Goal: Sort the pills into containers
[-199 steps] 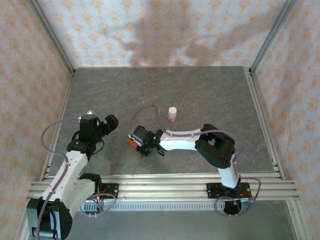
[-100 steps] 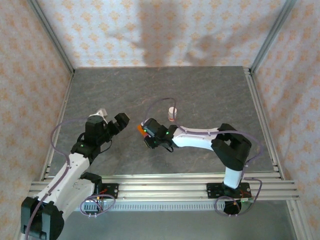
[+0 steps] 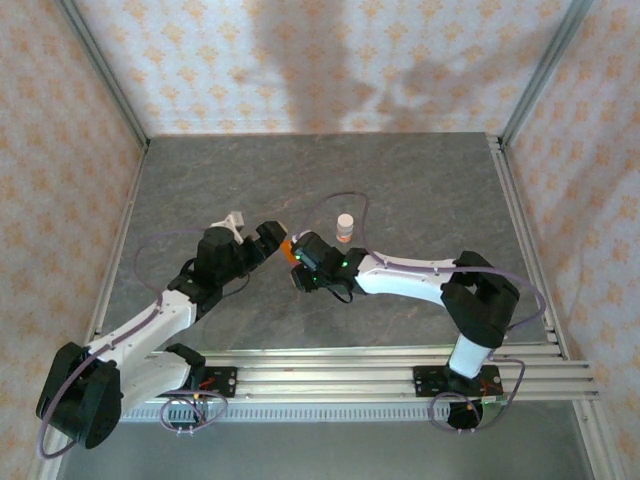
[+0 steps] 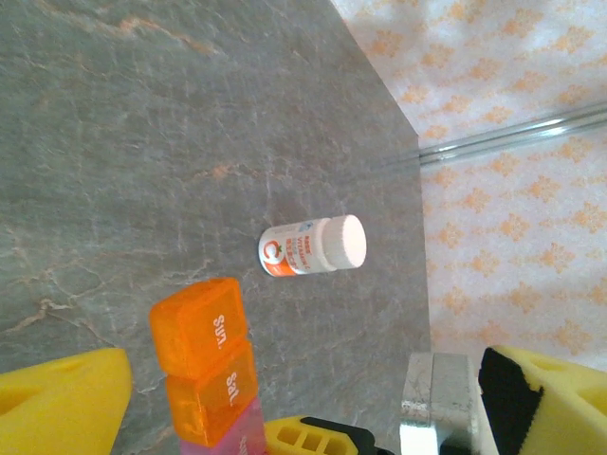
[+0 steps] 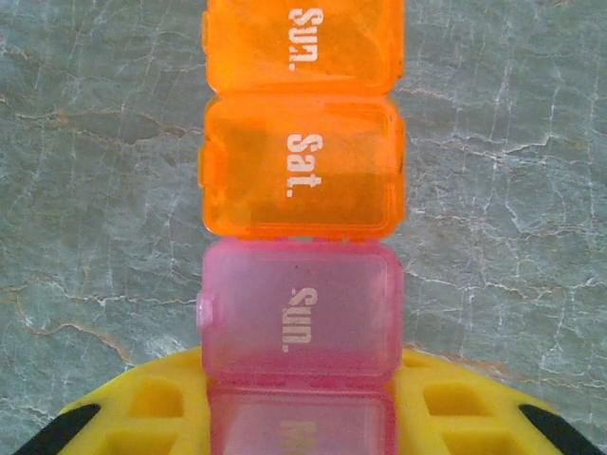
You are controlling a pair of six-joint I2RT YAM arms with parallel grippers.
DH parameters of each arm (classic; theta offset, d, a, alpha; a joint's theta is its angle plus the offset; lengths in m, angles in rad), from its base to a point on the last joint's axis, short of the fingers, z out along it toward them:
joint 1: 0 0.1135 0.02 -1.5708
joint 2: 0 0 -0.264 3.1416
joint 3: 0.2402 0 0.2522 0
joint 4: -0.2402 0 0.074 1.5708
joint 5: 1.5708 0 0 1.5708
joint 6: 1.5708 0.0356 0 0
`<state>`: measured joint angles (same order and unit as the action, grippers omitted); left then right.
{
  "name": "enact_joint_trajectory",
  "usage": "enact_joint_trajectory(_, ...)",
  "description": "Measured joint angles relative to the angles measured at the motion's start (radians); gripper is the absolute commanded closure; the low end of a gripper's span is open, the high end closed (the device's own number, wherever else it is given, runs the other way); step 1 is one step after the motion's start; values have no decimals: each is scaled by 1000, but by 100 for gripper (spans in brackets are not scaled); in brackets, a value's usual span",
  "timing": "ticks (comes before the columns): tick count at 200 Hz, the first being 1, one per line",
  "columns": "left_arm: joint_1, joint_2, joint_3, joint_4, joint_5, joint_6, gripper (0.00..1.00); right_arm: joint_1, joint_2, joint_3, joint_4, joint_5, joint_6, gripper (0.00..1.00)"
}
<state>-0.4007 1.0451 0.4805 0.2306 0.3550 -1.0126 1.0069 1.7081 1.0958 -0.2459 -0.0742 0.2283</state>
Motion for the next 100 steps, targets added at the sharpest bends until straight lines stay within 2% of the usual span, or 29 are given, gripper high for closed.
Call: enact_joint_trajectory(100, -51, 97, 0, 156, -31, -79, 5, 0, -30, 0, 0, 0, 34, 69)
